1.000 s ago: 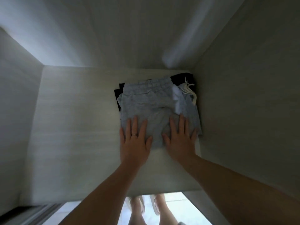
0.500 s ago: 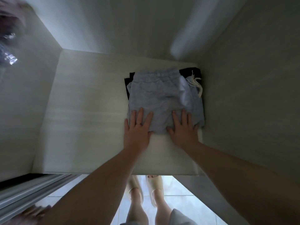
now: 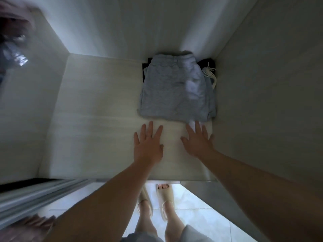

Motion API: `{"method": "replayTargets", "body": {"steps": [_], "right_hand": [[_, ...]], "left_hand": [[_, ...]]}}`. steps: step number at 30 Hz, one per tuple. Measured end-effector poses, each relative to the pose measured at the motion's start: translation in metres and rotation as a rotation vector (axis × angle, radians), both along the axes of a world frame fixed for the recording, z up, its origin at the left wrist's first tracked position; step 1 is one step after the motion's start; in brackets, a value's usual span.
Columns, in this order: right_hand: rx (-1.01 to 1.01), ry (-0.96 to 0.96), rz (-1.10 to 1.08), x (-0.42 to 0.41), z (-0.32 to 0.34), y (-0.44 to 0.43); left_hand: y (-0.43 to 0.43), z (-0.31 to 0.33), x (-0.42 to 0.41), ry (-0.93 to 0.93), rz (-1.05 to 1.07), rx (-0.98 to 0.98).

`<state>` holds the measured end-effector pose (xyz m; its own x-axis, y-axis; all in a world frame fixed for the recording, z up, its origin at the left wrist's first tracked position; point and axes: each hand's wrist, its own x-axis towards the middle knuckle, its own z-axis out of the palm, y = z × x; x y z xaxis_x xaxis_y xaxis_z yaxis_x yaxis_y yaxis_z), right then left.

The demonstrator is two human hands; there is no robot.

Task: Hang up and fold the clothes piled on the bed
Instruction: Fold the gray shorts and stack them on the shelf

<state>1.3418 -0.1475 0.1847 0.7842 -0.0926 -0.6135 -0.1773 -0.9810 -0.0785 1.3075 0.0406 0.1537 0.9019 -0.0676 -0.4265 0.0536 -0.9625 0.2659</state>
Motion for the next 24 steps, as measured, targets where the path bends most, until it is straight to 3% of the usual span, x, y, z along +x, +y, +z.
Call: {"method": "replayTargets", "body": {"steps": [3,10,24], "right_hand": [[-0.031,0.046,0.024,-0.055,0.015,0.006],[-0.007,0.077,0.079,-0.145,0.054,0.020],[0.183,-0.181,0.380,-0.234,0.119,-0.008]], "left_hand": [[0.004,0.009,-0.060,0.094,0.041,0.000],[-0.004,0.058,-0.159,0.055,0.081,0.022],[-0.024,0.113,-0.292,-0.197,0.248,0.025]]}}
